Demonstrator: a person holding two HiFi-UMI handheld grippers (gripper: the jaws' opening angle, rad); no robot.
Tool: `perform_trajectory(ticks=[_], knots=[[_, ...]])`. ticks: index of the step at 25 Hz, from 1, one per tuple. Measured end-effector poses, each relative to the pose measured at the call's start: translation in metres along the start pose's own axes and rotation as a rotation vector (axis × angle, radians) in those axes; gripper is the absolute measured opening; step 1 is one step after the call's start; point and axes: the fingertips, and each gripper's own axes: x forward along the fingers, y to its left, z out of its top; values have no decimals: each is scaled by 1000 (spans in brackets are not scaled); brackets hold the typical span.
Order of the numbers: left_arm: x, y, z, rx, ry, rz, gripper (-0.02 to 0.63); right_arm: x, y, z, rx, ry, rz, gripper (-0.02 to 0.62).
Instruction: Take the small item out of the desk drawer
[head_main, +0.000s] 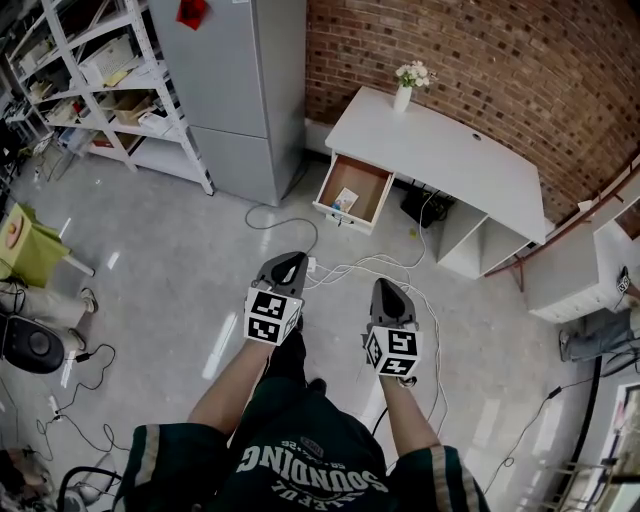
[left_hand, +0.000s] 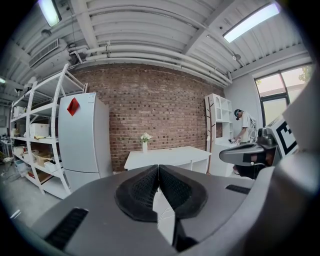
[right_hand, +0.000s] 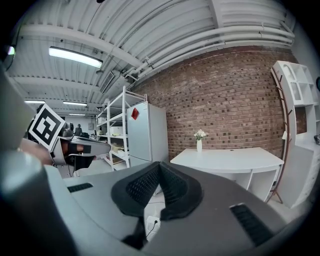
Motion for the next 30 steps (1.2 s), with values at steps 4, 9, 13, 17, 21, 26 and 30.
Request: perform_trajectory(ticks=[4,9,13,17,21,26,30], knots=[[9,1,1,-3,-4,-14,17,5,-2,-1,-5,4,-10,23],[31,-1,7,-8,-9,-36,17,13,-12,0,-9,12,-21,23],[47,-3,13,-6,-9,-51,17,24,-19,3,-12,20,-18,23],[55,4,11,-8,0,-55,17,36,-17,0,-5,32,-13,23],[66,16,11,-13,3,-55,17,51,-18,3,0,33,-12,23],[81,29,20,-12,-3,-58,17,72,-22,16,-3,26,-13,23],[98,39,21,-20,2,-61,17,89,-26,19,-2,31,-9,23]])
